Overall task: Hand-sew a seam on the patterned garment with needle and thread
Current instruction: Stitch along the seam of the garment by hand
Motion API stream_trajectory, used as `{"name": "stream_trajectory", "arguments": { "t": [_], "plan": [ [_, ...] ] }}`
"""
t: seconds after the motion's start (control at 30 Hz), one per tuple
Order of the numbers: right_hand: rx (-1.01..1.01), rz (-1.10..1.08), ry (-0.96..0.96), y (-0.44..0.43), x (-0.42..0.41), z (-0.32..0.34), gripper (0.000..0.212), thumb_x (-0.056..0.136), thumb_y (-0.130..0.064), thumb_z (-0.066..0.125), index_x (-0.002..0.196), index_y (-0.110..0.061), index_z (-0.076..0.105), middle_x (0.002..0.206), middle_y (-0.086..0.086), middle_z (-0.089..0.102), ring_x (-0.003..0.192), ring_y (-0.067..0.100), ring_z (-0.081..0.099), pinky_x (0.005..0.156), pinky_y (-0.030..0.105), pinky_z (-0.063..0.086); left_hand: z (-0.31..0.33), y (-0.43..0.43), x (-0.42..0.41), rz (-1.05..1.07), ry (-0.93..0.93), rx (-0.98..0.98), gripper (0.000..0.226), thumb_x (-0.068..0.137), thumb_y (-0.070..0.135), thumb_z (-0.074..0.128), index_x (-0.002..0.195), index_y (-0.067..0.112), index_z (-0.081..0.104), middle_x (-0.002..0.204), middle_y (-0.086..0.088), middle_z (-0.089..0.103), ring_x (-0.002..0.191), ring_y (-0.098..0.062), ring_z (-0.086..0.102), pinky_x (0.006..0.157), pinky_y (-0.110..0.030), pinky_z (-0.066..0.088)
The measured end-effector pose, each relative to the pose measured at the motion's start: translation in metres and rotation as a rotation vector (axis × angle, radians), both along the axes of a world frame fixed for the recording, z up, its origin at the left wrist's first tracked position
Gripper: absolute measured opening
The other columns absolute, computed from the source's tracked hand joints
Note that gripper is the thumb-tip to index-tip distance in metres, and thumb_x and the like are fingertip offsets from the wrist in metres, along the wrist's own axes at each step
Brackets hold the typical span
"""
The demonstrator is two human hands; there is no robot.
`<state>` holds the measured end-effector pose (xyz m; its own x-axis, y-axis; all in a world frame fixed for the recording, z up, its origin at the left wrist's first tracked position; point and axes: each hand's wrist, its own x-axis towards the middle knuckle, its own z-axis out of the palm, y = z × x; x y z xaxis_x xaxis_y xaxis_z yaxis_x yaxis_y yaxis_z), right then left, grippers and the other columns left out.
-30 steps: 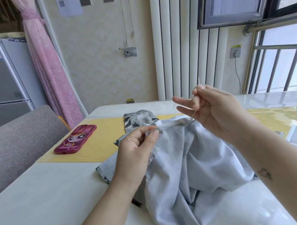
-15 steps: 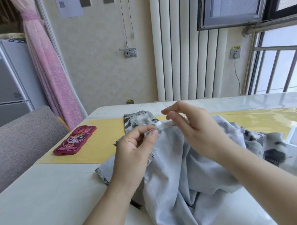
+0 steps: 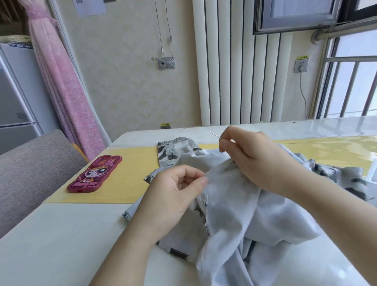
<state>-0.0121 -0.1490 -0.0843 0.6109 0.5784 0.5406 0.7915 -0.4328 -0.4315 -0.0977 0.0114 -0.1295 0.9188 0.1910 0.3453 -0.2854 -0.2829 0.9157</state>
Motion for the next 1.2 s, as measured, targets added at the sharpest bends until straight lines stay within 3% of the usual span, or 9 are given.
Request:
{"name": "stream_trajectory", "arguments": {
  "t": [0.23, 0.37, 0.53, 0.63, 0.7, 0.83, 0.93, 1.1, 1.2],
  "plan": [
    [-0.269, -0.095, 0.097, -0.008, -0.013, 0.013, 0.025, 0.098, -0.022, 0.031, 0.081, -0.011, 0.046, 0.065, -0.003, 0.048, 0.057, 0.013, 0.036, 0.057, 0.013, 0.033, -0.001, -0.003, 0.0, 0.124, -0.056, 0.058, 0.019, 0.09, 0.007, 0.058, 0.077, 0.019, 0.063, 0.068, 0.009, 0.064, 0.066, -0.005, 0.056, 0.066, -0.015, 0.044],
    [-0.147, -0.034, 0.131, 0.001, -0.021, 0.008, 0.027, 0.095, -0.019, 0.034, 0.069, -0.01, 0.032, 0.06, 0.001, 0.04, 0.056, 0.015, 0.03, 0.055, 0.028, 0.027, -0.006, -0.01, 0.002, 0.211, -0.101, 0.096, 0.02, 0.093, 0.012, 0.052, 0.077, 0.023, 0.057, 0.06, 0.003, 0.055, 0.054, -0.011, 0.048, 0.056, -0.024, 0.041],
    [0.023, 0.16, 0.368, 0.002, -0.022, 0.008, 0.046, 0.082, -0.036, 0.067, 0.067, -0.016, 0.028, 0.059, -0.01, 0.029, 0.055, 0.007, 0.024, 0.048, 0.02, 0.024, -0.005, -0.014, 0.0, 0.189, -0.201, 0.183, 0.005, 0.085, 0.029, 0.05, 0.084, 0.03, 0.055, 0.066, -0.003, 0.057, 0.06, -0.027, 0.049, 0.055, -0.034, 0.042],
    [-0.016, 0.141, 0.324, -0.001, -0.015, 0.008, 0.05, 0.075, -0.023, 0.075, 0.067, -0.016, 0.026, 0.063, 0.013, 0.04, 0.06, 0.011, 0.025, 0.054, 0.028, 0.024, -0.004, -0.014, -0.003, 0.172, -0.23, 0.205, 0.01, 0.089, 0.022, 0.057, 0.08, 0.027, 0.057, 0.062, 0.006, 0.056, 0.053, -0.012, 0.047, 0.054, -0.022, 0.042],
    [0.013, 0.106, 0.302, -0.002, -0.011, 0.009, 0.048, 0.073, -0.015, 0.073, 0.067, -0.016, 0.025, 0.081, 0.027, 0.059, 0.061, 0.013, 0.032, 0.057, 0.032, 0.029, -0.003, -0.013, -0.004, 0.188, -0.222, 0.233, 0.019, 0.089, 0.009, 0.06, 0.078, 0.025, 0.059, 0.06, 0.006, 0.056, 0.052, -0.009, 0.046, 0.052, -0.018, 0.04],
    [0.055, 0.113, 0.302, -0.003, -0.012, 0.011, 0.047, 0.072, -0.004, 0.071, 0.067, -0.015, 0.026, 0.085, 0.015, 0.069, 0.053, -0.002, 0.046, 0.057, 0.027, 0.037, -0.003, -0.011, -0.003, 0.244, -0.202, 0.253, 0.029, 0.083, -0.003, 0.059, 0.074, 0.025, 0.061, 0.069, 0.001, 0.063, 0.063, -0.019, 0.056, 0.057, -0.02, 0.044],
    [0.053, 0.099, 0.275, -0.002, -0.014, 0.01, 0.047, 0.072, -0.003, 0.071, 0.067, -0.014, 0.026, 0.083, 0.007, 0.07, 0.048, 0.002, 0.042, 0.046, 0.015, 0.031, -0.004, -0.011, -0.001, 0.273, -0.201, 0.235, 0.03, 0.081, -0.003, 0.06, 0.076, 0.027, 0.058, 0.073, 0.005, 0.064, 0.065, -0.018, 0.057, 0.058, -0.018, 0.045],
    [0.134, 0.073, 0.301, -0.001, -0.015, 0.007, 0.052, 0.071, -0.008, 0.074, 0.064, -0.016, 0.024, 0.076, 0.001, 0.071, 0.052, 0.004, 0.035, 0.046, 0.015, 0.032, -0.004, -0.008, 0.0, 0.233, -0.198, 0.211, 0.032, 0.083, -0.005, 0.058, 0.076, 0.025, 0.052, 0.073, -0.001, 0.061, 0.068, -0.025, 0.055, 0.062, -0.028, 0.045],
    [0.178, 0.062, 0.331, 0.0, -0.015, 0.006, 0.052, 0.07, -0.009, 0.075, 0.062, -0.017, 0.024, 0.074, 0.0, 0.072, 0.058, 0.009, 0.033, 0.045, 0.014, 0.031, -0.002, -0.007, -0.001, 0.207, -0.147, 0.221, 0.036, 0.085, -0.005, 0.055, 0.071, 0.028, 0.061, 0.062, -0.006, 0.056, 0.053, -0.022, 0.044, 0.053, -0.022, 0.037]
  ]
}}
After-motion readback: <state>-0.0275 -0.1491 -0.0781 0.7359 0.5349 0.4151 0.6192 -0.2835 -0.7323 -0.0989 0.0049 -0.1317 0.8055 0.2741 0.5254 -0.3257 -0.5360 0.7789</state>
